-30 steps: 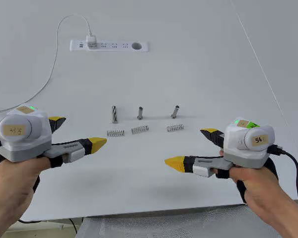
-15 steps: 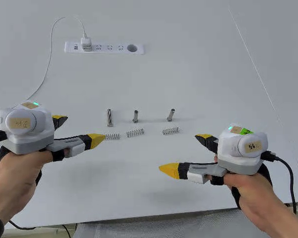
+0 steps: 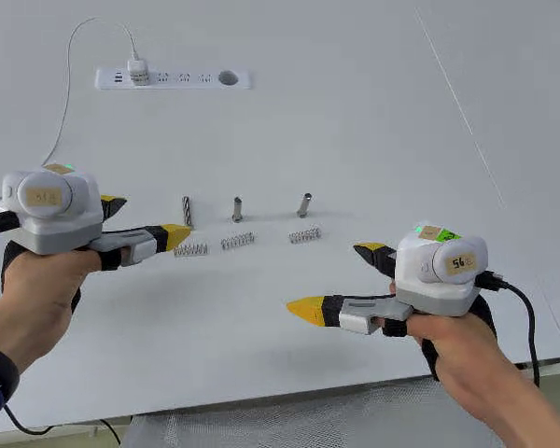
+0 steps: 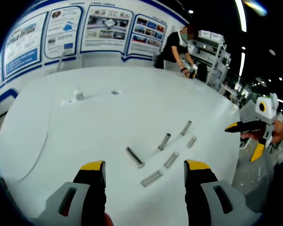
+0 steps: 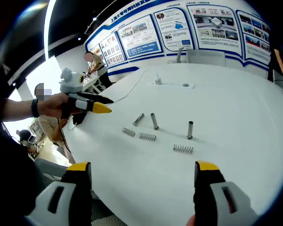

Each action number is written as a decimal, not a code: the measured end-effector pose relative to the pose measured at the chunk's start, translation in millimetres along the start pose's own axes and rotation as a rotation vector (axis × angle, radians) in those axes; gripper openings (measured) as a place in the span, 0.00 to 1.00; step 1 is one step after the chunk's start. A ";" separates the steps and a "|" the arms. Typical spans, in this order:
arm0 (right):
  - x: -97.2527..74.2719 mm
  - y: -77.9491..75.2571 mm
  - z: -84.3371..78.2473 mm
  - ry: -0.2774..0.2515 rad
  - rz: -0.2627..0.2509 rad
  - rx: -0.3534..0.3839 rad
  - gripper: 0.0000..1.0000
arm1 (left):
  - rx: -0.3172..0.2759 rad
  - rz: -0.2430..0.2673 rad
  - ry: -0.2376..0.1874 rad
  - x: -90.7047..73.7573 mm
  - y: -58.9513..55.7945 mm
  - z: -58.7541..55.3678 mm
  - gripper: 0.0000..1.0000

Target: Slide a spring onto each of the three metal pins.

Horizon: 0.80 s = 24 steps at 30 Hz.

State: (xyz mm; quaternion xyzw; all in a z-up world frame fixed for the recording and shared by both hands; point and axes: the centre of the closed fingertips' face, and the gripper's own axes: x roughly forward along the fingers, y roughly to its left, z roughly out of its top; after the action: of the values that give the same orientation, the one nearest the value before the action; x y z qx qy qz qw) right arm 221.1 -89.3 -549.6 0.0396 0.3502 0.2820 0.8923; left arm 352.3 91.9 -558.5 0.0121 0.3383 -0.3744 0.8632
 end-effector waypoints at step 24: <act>5.1 3.7 -9.1 0.018 0.017 0.016 0.91 | -0.096 0.045 0.034 48.6 31.5 -12.5 0.52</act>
State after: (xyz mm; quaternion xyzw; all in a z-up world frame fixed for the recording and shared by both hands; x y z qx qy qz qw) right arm 216.6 -84.7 -558.5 0.0473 0.3601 0.2872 0.8863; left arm 389.5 86.9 -604.3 -0.0152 0.3702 -0.3382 0.8651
